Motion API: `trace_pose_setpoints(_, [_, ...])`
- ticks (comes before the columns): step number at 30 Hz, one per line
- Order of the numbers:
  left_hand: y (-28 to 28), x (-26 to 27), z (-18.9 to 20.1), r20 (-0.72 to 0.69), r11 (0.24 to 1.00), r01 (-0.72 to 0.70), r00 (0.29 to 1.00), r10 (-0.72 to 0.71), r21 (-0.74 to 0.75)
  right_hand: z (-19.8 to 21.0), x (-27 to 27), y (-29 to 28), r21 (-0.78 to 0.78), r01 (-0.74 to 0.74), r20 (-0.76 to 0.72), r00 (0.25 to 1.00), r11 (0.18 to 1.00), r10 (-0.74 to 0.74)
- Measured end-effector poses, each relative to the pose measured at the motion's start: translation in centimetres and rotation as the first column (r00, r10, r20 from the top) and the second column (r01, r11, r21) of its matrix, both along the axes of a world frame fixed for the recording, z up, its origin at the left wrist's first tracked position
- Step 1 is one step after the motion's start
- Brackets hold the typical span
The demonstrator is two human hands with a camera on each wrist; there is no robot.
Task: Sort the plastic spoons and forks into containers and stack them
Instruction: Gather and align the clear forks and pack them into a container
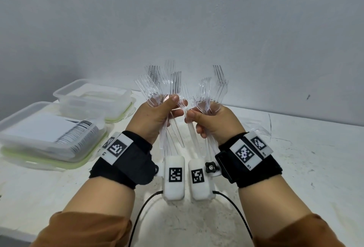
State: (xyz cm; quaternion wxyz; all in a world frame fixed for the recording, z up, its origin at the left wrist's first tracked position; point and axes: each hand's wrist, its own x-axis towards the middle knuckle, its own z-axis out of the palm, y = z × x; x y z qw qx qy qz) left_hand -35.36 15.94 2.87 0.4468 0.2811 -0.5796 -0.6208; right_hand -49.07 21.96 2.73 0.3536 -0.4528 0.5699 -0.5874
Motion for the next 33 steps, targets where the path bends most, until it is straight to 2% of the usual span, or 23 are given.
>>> trace_pose_setpoints(10, [-0.8, 0.2, -0.1, -0.017, 0.999, -0.032, 0.999, 0.032, -0.006, 0.1, -0.2, -0.6, -0.045, 0.100, 0.010, 0.995, 0.994, -0.099])
trace_pose_setpoints(20, [-1.2, -0.5, -0.2, -0.120, 0.999, 0.006, 0.993, -0.002, 0.033, 0.3, 0.3, -0.7, -0.006, 0.109, -0.214, 0.971, 0.994, -0.107])
trace_pose_setpoints(26, [-1.4, -0.4, 0.0, -0.018, 1.000, -0.021, 1.000, 0.021, 0.015, 0.5, 0.5, -0.8, -0.002, 0.103, -0.182, 0.978, 0.995, -0.102])
trace_pose_setpoints(33, [-1.4, -0.2, -0.1, -0.030, 1.000, 0.008, 1.000, -0.007, 0.017, 0.7, 0.6, -0.8, -0.003, 0.079, -0.250, 0.965, 0.997, -0.077])
